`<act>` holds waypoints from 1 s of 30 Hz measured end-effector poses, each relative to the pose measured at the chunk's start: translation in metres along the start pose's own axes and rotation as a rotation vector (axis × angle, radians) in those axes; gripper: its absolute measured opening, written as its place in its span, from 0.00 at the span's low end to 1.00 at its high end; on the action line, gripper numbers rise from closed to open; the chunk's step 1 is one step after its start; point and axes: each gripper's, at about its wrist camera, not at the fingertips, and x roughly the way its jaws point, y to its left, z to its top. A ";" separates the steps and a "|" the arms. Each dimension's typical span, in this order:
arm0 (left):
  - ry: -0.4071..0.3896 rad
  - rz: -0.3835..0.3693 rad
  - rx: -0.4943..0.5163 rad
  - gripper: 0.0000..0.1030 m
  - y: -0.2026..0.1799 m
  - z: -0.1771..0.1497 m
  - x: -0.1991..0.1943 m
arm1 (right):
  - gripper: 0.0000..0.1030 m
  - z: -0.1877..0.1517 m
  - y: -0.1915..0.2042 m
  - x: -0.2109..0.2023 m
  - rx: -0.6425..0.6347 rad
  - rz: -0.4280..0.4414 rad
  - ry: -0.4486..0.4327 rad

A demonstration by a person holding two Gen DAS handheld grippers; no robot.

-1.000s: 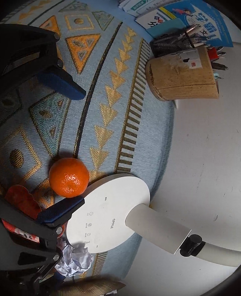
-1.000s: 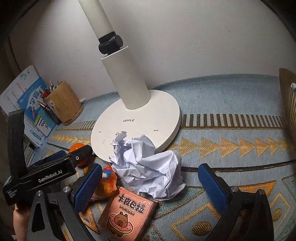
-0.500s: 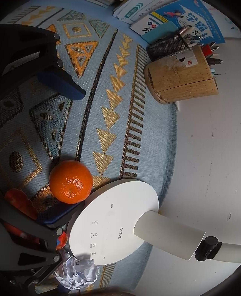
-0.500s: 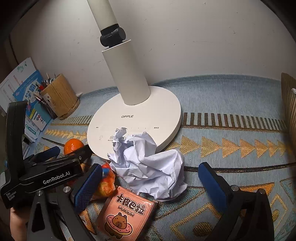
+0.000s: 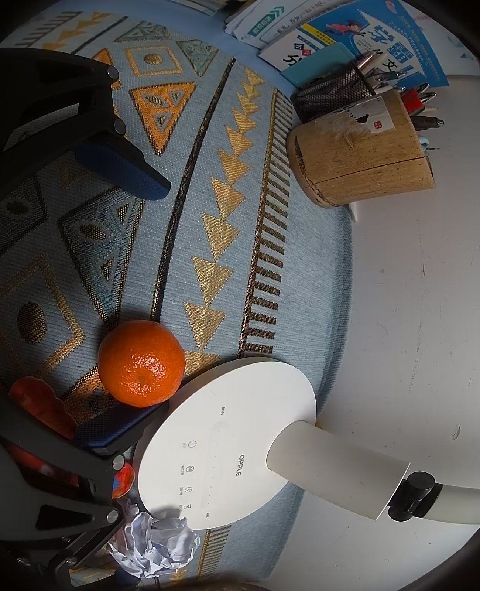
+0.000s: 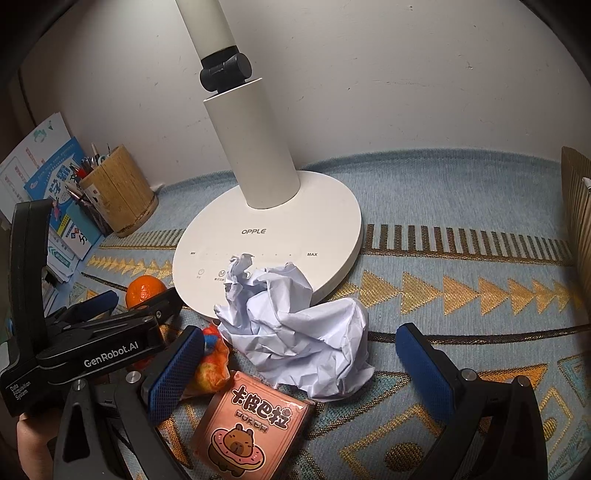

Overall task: Organize objects
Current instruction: 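Grasp the orange with the left tool while the right grasps the paper ball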

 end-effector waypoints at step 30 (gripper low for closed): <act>-0.083 -0.170 -0.116 0.33 0.016 0.005 -0.009 | 0.44 -0.010 -0.057 -0.014 0.295 0.260 -0.094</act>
